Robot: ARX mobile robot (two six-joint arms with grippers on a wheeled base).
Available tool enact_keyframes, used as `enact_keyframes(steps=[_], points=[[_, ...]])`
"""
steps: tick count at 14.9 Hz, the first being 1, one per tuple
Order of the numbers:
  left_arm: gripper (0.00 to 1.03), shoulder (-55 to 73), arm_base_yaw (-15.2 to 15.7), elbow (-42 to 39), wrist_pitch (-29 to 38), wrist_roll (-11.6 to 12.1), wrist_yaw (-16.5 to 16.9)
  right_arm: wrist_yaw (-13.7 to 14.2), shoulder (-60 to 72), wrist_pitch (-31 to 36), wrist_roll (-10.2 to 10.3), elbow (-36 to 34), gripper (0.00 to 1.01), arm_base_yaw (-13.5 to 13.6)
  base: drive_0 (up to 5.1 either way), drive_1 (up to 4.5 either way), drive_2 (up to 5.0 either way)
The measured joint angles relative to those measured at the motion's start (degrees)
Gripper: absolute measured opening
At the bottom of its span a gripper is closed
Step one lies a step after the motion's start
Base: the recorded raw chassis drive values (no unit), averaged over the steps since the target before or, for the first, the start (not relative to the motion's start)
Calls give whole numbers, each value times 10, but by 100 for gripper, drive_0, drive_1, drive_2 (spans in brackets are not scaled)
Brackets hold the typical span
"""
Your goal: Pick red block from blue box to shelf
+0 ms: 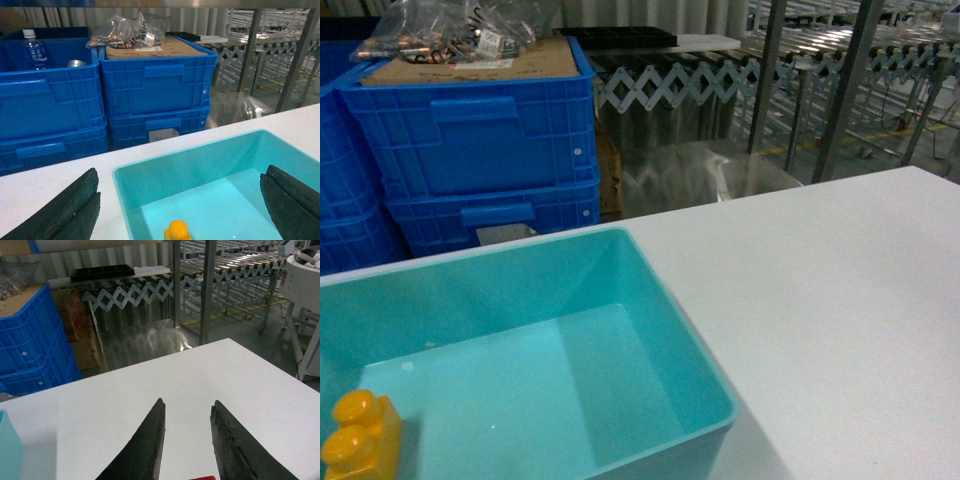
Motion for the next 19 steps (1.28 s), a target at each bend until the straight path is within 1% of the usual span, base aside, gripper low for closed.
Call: enact_keyframes(steps=[19], points=[[98,0,0,0,0,0,0,0,0,0,0,0,24,0,-155,-155,-155]])
